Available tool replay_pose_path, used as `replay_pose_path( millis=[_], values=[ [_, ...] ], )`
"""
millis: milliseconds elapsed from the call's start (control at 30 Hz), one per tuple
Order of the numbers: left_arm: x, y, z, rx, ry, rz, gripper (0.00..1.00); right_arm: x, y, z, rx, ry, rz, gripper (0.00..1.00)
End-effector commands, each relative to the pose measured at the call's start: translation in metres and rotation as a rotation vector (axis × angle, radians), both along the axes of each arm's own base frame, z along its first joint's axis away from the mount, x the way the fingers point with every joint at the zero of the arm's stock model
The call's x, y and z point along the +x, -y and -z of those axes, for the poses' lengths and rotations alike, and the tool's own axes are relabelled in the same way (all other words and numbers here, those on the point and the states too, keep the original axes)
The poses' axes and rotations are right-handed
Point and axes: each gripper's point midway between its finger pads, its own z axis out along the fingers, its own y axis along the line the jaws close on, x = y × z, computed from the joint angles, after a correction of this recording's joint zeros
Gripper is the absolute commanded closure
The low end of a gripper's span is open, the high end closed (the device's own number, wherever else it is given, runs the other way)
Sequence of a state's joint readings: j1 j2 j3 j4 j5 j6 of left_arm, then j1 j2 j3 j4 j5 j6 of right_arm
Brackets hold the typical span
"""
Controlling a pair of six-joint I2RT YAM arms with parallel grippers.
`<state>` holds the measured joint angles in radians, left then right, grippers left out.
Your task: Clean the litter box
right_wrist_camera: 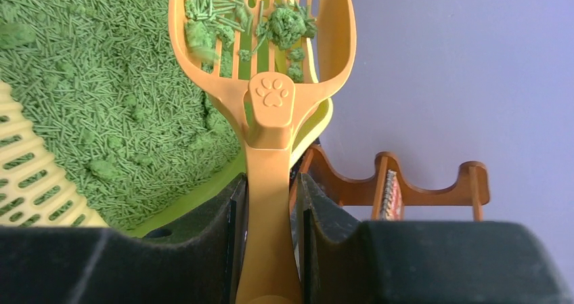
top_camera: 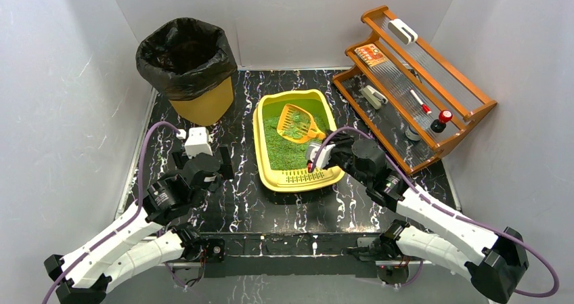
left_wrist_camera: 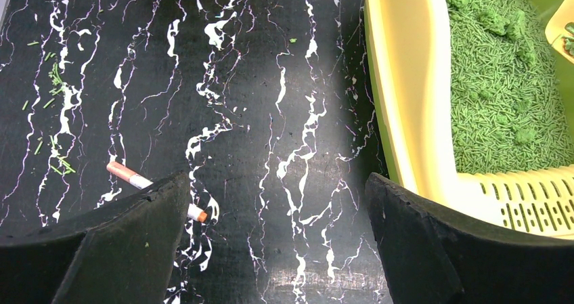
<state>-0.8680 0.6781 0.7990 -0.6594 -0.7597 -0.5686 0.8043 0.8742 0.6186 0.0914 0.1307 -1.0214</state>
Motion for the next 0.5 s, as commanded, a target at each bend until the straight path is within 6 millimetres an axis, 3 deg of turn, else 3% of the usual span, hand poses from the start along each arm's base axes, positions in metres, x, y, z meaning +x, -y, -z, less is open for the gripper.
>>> replay_pose_path(
  millis=[0,200,467],
  values=[
    [0.002,-0.003,-0.008,-0.001,0.026,-0.017,0.02,0.001,-0.005,-0.028,0.196,0.000,0.024,1.00],
    [0.002,-0.002,-0.008,0.004,0.023,-0.016,0.02,-0.004,-0.003,-0.025,0.525,-0.230,0.144,1.00],
    [0.003,-0.001,-0.005,0.014,0.015,-0.016,0.02,-0.026,-0.015,0.004,0.874,-0.680,0.278,1.00]
  ],
)
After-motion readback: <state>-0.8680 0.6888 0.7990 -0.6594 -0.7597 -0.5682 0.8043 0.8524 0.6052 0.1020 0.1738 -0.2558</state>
